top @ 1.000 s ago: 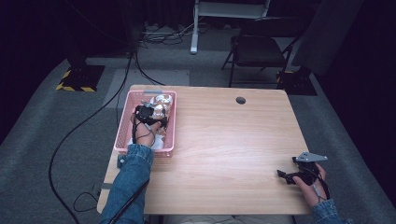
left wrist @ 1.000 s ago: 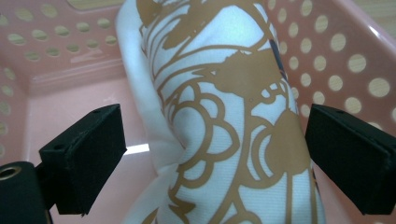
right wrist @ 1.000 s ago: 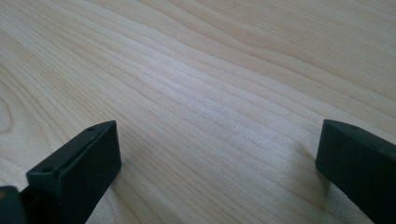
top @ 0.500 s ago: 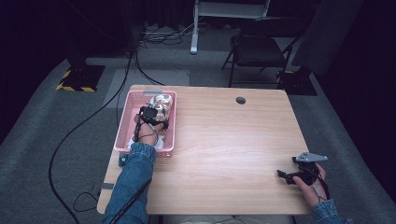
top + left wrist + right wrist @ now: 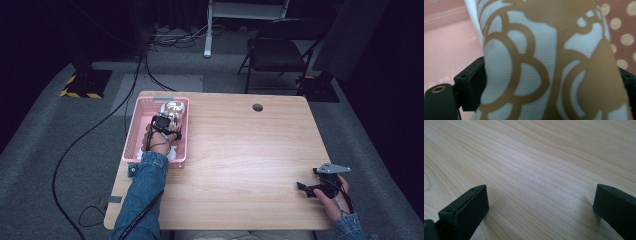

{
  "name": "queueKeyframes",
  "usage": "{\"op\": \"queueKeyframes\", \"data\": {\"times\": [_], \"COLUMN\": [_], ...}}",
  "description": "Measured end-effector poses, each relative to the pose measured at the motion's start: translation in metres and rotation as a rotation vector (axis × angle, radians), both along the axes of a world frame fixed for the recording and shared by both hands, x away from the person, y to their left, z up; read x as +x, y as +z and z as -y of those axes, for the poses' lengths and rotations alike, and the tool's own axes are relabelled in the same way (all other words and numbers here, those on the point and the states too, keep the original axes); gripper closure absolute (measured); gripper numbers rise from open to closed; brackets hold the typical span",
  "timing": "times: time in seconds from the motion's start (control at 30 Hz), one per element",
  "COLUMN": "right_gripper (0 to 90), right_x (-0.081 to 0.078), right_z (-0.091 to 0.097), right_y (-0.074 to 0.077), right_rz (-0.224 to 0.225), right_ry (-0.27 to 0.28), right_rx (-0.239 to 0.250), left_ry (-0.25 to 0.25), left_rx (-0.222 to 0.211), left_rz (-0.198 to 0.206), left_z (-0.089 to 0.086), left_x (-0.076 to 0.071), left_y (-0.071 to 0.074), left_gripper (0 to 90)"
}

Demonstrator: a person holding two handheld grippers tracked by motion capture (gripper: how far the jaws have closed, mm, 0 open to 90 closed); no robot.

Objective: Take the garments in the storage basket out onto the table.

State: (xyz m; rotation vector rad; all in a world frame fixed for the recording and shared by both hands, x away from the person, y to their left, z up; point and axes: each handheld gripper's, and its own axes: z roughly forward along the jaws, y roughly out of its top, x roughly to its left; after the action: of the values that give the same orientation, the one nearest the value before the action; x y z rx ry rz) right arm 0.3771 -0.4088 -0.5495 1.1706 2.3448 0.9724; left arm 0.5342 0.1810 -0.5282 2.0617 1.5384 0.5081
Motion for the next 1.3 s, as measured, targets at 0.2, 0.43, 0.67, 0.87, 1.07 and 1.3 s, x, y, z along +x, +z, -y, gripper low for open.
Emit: {"op": "queueKeyframes", "data": {"times": [0.2, 0.43, 0.67, 0.87, 1.07, 1.3], "right_gripper": [0.1, 0.1, 0.1, 0.1, 0.1, 0.0], "right_x": [0.000, 0.000, 0.000, 0.000, 0.000, 0.000], "right_z": [0.000, 0.000, 0.000, 0.000, 0.000, 0.000], "right_y": [0.000, 0.000, 0.000, 0.000, 0.000, 0.000], "right_rz": [0.000, 0.000, 0.000, 0.000, 0.000, 0.000], "right_ry": [0.000, 0.000, 0.000, 0.000, 0.000, -0.001], "right_rx": [0.000, 0.000, 0.000, 0.000, 0.000, 0.000], "left_ry": [0.013, 0.015, -0.001, -0.005, 0.020, 0.008], "left_rx": [-0.001, -0.007, -0.039, -0.055, -0.105, -0.114], "left_rz": [-0.022, -0.031, -0.015, -0.006, 0.012, 0.028], "left_z": [0.001, 0.001, -0.004, -0.003, -0.007, -0.005], "left_x": [0.001, 0.002, -0.003, -0.007, -0.010, -0.012], "left_y": [-0.003, -0.003, 0.003, 0.006, 0.007, 0.015], "left_gripper": [7.9, 8.0, 35.1, 52.7, 58.3, 58.4]}}
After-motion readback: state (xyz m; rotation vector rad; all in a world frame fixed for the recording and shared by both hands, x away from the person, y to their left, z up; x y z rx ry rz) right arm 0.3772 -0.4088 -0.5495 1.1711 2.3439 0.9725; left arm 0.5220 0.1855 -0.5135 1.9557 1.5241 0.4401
